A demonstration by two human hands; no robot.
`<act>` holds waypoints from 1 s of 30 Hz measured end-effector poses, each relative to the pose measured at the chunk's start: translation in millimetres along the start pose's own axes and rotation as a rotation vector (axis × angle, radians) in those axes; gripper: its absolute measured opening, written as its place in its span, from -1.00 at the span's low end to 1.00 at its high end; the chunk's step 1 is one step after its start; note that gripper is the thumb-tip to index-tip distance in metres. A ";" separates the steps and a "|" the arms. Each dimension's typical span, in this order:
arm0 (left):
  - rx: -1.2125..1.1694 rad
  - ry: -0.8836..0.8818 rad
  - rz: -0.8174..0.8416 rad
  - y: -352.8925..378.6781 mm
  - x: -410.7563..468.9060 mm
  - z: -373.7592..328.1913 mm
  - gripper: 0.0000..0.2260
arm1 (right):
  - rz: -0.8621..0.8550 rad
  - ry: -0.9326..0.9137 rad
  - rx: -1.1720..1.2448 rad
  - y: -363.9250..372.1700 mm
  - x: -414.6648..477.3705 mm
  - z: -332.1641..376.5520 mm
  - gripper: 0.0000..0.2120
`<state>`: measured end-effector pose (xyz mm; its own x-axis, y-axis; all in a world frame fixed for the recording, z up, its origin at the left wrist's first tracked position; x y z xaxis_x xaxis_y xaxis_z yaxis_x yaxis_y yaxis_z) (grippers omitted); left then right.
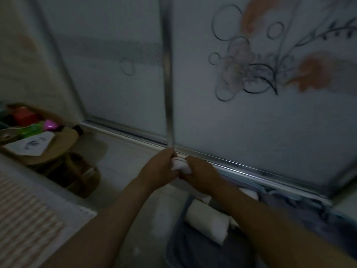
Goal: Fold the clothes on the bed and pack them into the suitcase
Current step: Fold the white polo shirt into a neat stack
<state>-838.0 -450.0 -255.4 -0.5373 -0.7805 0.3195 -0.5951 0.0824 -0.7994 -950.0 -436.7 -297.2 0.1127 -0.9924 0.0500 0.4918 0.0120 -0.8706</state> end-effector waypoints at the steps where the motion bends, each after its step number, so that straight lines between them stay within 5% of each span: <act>1: -0.018 0.038 0.039 28.8 9.7 -7.0 -0.77 | -0.009 0.052 0.013 3.5 -7.6 -31.8 -0.59; 9: -0.271 0.055 0.300 226.3 32.5 -32.4 -0.66 | -0.032 0.350 0.376 51.4 -71.2 -193.0 -0.52; 13: -0.108 -0.060 0.431 289.9 13.3 -10.5 -0.40 | 0.049 0.523 0.453 85.1 -104.0 -256.5 -0.80; 16: -0.015 -0.087 0.733 346.7 -27.6 2.9 -0.35 | 0.139 0.643 0.395 119.8 -130.1 -292.4 -0.80; 20: -0.160 -0.066 0.743 380.3 -56.1 -2.5 -0.38 | 0.160 0.714 0.221 139.8 -146.8 -314.8 -0.64; 25: -0.355 -0.134 0.768 401.8 -68.3 -5.2 -0.34 | 0.180 0.419 -0.122 153.5 -125.4 -283.7 -0.30; 30: 0.001 0.004 0.727 395.5 -69.0 4.7 -0.22 | 0.343 0.307 -0.286 184.0 -130.0 -280.5 -0.66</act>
<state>-1033.5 -366.4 -596.1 -0.7991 -0.5262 -0.2909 -0.0862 0.5791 -0.8107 -1116.4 -339.9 -601.2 -0.0535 -0.9280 -0.3686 0.2115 0.3503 -0.9125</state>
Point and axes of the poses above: each hand's wrist, its own x-axis towards the middle knuckle, its own y-axis out of the palm, z = x × y, the point moved 10 cm from there along x, towards the middle knuckle, and after that the axes turned 7 degrees about y, right-handed, at the moved point
